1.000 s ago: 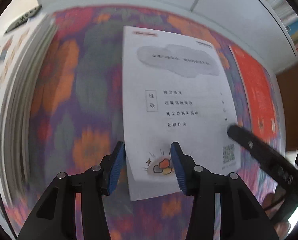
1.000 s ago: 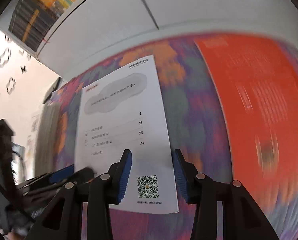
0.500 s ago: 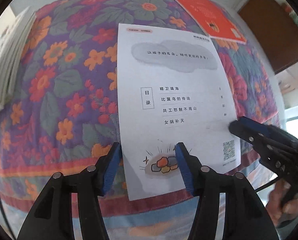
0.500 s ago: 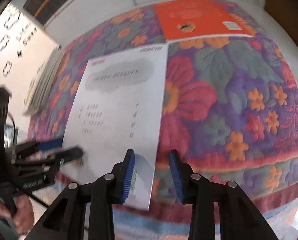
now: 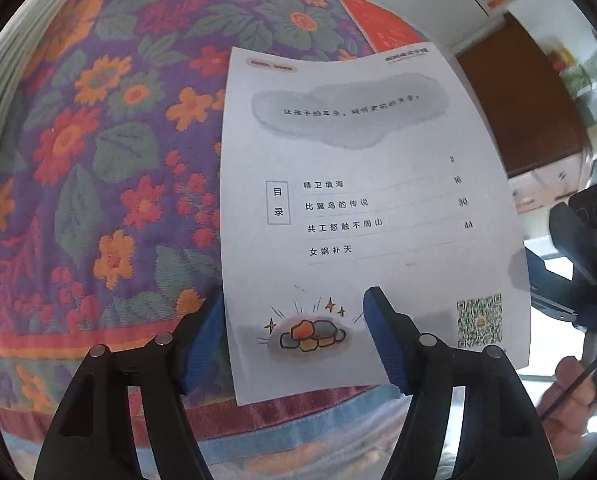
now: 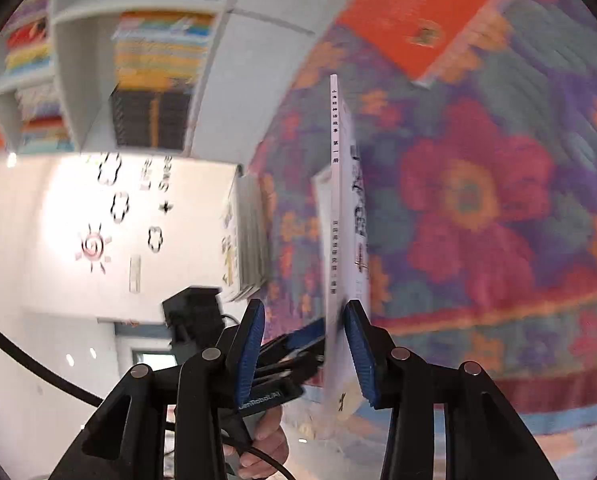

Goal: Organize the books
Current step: 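Lift the white booklet upright and carry it toward the stack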

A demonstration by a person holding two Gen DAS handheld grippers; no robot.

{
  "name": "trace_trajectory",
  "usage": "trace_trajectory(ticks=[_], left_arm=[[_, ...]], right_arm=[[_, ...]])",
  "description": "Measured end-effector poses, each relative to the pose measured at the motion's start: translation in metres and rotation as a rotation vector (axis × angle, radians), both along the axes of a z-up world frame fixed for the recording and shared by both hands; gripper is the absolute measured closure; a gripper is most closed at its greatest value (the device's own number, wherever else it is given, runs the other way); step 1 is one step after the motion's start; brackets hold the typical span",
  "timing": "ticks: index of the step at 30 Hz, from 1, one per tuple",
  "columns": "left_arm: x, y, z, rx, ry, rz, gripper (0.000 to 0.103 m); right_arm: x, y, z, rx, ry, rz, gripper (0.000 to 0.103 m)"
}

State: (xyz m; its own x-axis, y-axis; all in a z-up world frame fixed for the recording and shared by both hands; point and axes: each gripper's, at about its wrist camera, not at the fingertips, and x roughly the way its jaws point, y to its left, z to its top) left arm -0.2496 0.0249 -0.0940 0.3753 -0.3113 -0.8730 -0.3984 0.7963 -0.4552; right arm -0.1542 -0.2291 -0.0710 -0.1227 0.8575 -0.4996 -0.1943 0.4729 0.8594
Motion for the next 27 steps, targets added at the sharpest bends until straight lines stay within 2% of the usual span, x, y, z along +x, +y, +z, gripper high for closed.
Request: trace_trajectory(ticks=[2,6,12,17,20,22,24,26,27], left_arm=[[-0.002,0.002,0.000,-0.023,-0.001,0.031,0.041],[-0.028,0.014,-0.001,-0.103,-0.010,0.095,0.041],[-0.042,0.017,-0.003,-0.132,-0.019,0.116,0.043],[-0.067,0.030,0.000,-0.178,-0.044,0.139,0.043],[-0.106,0.052,0.016,-0.135,-0.075,0.222,0.043],[-0.141,0.076,0.028,-0.101,-0.090,0.312,0.043],[-0.178,0.103,0.035,-0.059,-0.067,0.419,0.043],[-0.210,0.128,0.039,0.053,0.024,0.514,0.043],[-0.218,0.134,0.041,0.103,0.058,0.527,0.043]], right_arm=[[0.000,0.020,0.013,-0.080,-0.103,0.024,0.062],[0.001,0.046,0.019,-0.224,-0.224,0.065,0.062],[0.001,0.053,0.023,-0.160,-0.208,0.093,0.062],[-0.016,0.085,0.049,-0.155,-0.279,0.163,0.062],[-0.040,0.116,0.075,-0.110,-0.360,0.246,0.061],[-0.053,0.135,0.080,-0.098,-0.374,0.296,0.058],[-0.063,0.159,0.068,-0.083,-0.311,0.353,0.058],[-0.074,0.178,0.048,-0.049,-0.197,0.390,0.058],[-0.080,0.188,0.039,-0.038,-0.155,0.406,0.058]])
